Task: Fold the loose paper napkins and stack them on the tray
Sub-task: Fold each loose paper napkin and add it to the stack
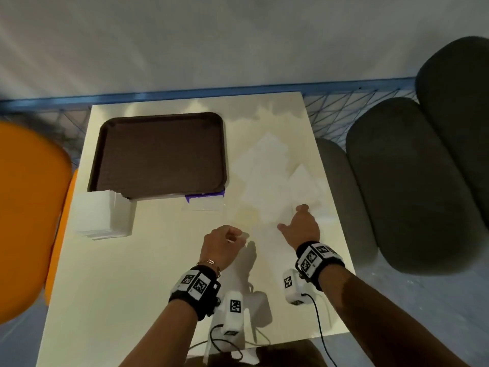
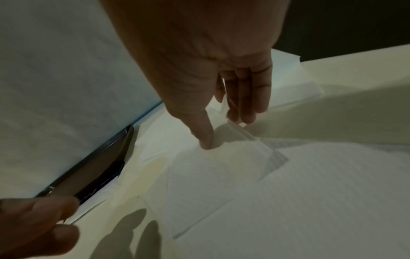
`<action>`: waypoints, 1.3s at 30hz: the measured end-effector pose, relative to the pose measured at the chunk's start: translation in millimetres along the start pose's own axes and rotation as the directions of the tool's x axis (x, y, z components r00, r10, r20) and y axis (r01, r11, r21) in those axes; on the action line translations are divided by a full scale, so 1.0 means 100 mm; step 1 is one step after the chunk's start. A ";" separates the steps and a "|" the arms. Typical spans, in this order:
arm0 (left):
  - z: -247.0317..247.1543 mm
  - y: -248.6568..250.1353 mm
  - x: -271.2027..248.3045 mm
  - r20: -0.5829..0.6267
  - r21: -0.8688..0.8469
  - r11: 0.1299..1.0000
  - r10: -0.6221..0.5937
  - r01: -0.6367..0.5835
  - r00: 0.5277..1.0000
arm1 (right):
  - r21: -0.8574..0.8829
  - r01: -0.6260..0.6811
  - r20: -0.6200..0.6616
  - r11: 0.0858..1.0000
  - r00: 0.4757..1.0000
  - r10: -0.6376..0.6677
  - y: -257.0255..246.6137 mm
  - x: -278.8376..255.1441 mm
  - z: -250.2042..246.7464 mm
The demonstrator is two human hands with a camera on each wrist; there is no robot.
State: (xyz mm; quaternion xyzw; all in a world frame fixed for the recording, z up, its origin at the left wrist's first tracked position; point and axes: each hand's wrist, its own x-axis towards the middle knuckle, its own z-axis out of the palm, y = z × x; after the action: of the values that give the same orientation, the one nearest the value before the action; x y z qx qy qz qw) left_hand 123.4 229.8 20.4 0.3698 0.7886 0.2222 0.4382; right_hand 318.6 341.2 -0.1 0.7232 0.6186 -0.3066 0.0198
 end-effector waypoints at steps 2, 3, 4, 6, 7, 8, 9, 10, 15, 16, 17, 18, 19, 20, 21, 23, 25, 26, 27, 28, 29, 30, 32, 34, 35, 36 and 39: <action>0.09 0.08 0.00 -0.013 -0.008 1.000 -0.013 0.012 1.000 | -0.006 -0.011 0.034 1.000 0.999 0.011 -0.03 0.06 -0.01; 0.12 0.10 -0.01 -0.027 -0.019 1.000 -0.017 0.017 0.999 | 0.001 -0.026 0.058 1.000 0.998 0.025 -0.02 0.08 -0.03; 0.15 0.12 -0.02 -0.040 -0.030 0.999 -0.021 0.020 0.999 | 0.002 -0.032 0.083 0.999 0.996 0.032 0.00 0.11 -0.05; 0.21 0.15 -0.04 -0.055 -0.029 0.999 -0.024 0.022 0.998 | -0.004 -0.016 0.141 1.000 0.990 0.017 0.05 0.14 -0.12; 0.24 0.15 -0.05 -0.055 -0.017 1.000 -0.015 0.014 0.998 | 0.019 -0.004 0.162 1.000 0.987 0.001 0.07 0.14 -0.17; 0.27 0.15 -0.07 -0.048 0.000 1.000 0.009 -0.009 0.999 | 0.070 0.008 0.170 0.998 0.985 -0.020 0.09 0.13 -0.22; 0.29 0.16 -0.10 -0.038 0.034 0.998 0.057 -0.055 0.998 | 0.150 0.000 0.178 0.989 0.984 -0.027 0.10 0.12 -0.28; 0.32 0.17 -0.14 -0.020 0.093 0.988 0.126 -0.123 0.992 | 0.257 -0.033 0.191 0.966 0.982 -0.017 0.10 0.10 -0.34; 0.51 0.30 -0.38 0.034 0.377 0.829 0.432 -0.412 0.901 | 0.650 -0.251 0.440 0.718 0.894 -0.086 0.05 -0.08 -0.72; 0.53 0.34 -0.41 -0.002 0.412 0.797 0.485 -0.441 0.875 | 0.664 -0.250 0.470 0.705 0.872 -0.133 0.03 -0.13 -0.80; 0.53 0.38 -0.43 -0.043 0.436 0.763 0.547 -0.477 0.836 | 0.671 -0.240 0.489 0.701 0.854 -0.176 0.01 -0.18 -0.86; 0.52 0.42 -0.46 -0.082 0.447 0.724 0.617 -0.525 0.782 | 0.676 -0.231 0.500 0.699 0.841 -0.206 -0.01 -0.24 -0.92; 0.51 0.44 -0.49 -0.122 0.456 0.681 0.685 -0.573 0.718 | 0.674 -0.217 0.504 0.706 0.834 -0.225 -0.01 -0.27 -0.96; 0.49 0.47 -0.52 -0.158 0.472 0.639 0.739 -0.607 0.654 | 0.661 -0.201 0.507 0.723 0.830 -0.233 -0.03 -0.32 -1.01; 0.45 0.49 -0.56 -0.189 0.497 0.601 0.779 -0.625 0.598 | 0.647 -0.189 0.511 0.738 0.826 -0.236 -0.03 -0.35 -1.03; 0.36 0.51 -0.67 -0.201 0.549 0.549 0.819 -0.630 0.538 | 0.639 -0.201 0.532 0.742 0.813 -0.238 -0.03 -0.39 -1.05; 0.29 0.48 -0.78 -0.174 0.579 0.520 0.831 -0.628 0.528 | 0.652 -0.241 0.557 0.719 0.796 -0.238 -0.03 -0.44 -1.06; 0.25 0.47 -0.84 -0.168 0.560 0.537 0.819 -0.631 0.548 | 0.665 -0.241 0.560 0.706 0.788 -0.258 -0.04 -0.48 -1.07; 0.22 0.46 -0.88 -0.183 0.511 0.579 0.795 -0.635 0.578 | 0.676 -0.222 0.553 0.703 0.783 -0.285 -0.03 -0.51 -1.07; 0.18 0.46 -0.94 -0.195 0.455 0.629 0.761 -0.631 0.618 | 0.675 -0.180 0.542 0.715 0.779 -0.316 -0.04 -0.55 -1.08; 0.13 0.45 -0.99 -0.210 0.418 0.667 0.732 -0.617 0.649 | 0.668 -0.122 0.525 0.734 0.777 -0.348 -0.05 -0.57 -1.09; 0.06 0.48 -1.04 -0.203 0.400 0.695 0.702 -0.597 0.682 | 0.644 -0.050 0.507 0.763 0.774 -0.378 -0.06 -0.60 -1.11; -0.05 0.52 -1.09 -0.173 0.298 0.774 0.619 -0.558 0.766 | 0.565 0.114 0.483 0.817 0.757 -0.439 -0.11 -0.66 -1.14; -0.19 0.55 -1.11 -0.174 0.093 0.854 0.520 -0.512 0.836 | 0.481 0.260 0.490 0.838 0.712 -0.502 -0.19 -0.76 -1.22; -0.26 0.55 -1.11 -0.184 0.027 0.860 0.506 -0.510 0.843 | 0.460 0.299 0.507 0.836 0.685 -0.524 -0.24 -0.82 -1.27; -0.33 0.53 -1.09 -0.186 -0.002 0.853 0.513 -0.523 0.838 | 0.451 0.318 0.532 0.834 0.654 -0.538 -0.29 -0.88 -1.33; -0.56 0.50 -1.04 -0.060 -0.177 0.858 0.480 -0.483 0.875 | 0.446 0.329 0.621 0.832 0.556 -0.553 -0.48 -1.06 -1.48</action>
State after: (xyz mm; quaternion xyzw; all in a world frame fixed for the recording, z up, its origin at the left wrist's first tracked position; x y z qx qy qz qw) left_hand 130.8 179.1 137.5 0.5108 0.6499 0.4000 0.3960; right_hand 331.8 319.5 186.9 0.3540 0.6706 -0.6465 0.0838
